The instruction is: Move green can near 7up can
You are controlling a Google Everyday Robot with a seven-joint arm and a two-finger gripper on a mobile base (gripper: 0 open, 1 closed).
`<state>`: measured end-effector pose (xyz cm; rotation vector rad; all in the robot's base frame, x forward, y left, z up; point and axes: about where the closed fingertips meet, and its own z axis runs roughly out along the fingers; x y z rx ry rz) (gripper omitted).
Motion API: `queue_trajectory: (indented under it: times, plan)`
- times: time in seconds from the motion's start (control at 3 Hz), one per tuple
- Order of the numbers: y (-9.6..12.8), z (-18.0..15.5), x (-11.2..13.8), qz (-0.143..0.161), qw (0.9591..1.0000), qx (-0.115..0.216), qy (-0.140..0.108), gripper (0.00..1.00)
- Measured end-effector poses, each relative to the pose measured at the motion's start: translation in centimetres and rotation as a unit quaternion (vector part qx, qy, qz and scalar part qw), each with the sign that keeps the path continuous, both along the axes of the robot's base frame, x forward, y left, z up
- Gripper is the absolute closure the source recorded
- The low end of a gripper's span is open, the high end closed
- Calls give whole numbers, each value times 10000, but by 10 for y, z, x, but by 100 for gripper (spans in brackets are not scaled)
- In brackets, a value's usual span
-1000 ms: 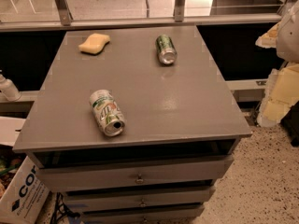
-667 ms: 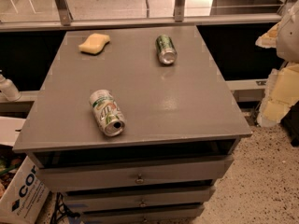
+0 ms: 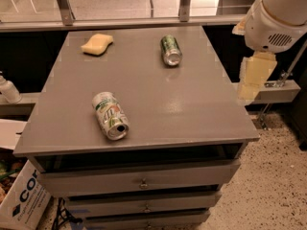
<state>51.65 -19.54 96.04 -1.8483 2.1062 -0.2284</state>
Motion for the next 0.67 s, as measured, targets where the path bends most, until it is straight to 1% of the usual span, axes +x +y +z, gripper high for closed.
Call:
queue_trajectory:
  times: [0.33,0.67]
  plan:
    - [15,-11,41,665,9972,-332,-85,0]
    - [24,-17,67,1222,9908,-565,-139,0]
